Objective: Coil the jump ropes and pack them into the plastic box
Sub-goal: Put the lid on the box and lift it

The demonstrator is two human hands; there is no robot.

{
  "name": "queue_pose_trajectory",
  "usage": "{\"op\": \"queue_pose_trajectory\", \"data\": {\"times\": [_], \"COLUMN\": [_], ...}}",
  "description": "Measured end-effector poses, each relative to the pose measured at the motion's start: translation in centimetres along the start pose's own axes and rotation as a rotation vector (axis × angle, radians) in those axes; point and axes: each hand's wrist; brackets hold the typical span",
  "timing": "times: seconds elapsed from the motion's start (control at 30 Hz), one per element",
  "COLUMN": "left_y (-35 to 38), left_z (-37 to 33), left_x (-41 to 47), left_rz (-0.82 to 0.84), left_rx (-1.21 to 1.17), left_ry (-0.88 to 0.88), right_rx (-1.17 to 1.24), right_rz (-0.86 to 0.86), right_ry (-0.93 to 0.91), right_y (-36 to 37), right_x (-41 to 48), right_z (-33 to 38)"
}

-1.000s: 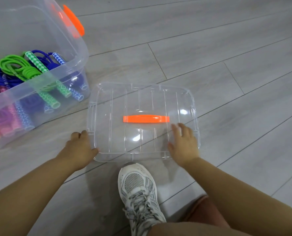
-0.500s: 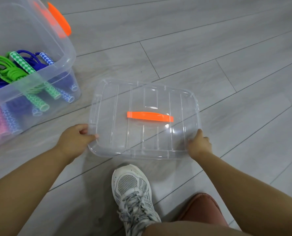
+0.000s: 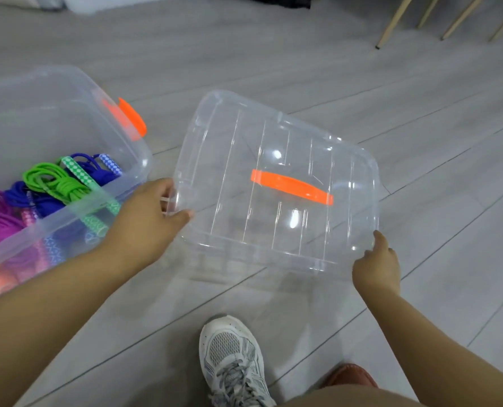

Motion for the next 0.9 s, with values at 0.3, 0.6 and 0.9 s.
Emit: {"op": "queue_pose_trajectory", "data": {"times": [0.3,0.6,0.9], "left_y": [-12.8,-19.2,-21.0], "left_z": [0.6,11.0,18.8], "left_x": [-2.7,-9.4,-11.6], "left_rz": [-0.206,-0.237,-0.29], "left_rx": [-0.027,0.057,0.06], "left_ry": [-0.04,-0.467,-0.751], "right_rx": [0.044,-0.089,-0.253], "right_rz": [0.044,0.263,0.394], "right_ry": [-0.404,-0.794,-0.955], "right_y": [-1.3,3.8,11.9], "right_x": [-2.8,-8.4,-12.9], "right_z": [11.2,22.7,29.8]}}
Point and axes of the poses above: each hand's wrist, its own x-axis towards the middle knuckle, its own y-axis out of the palm, z = x × y, and after that the axes turned 15 degrees about x, right-handed
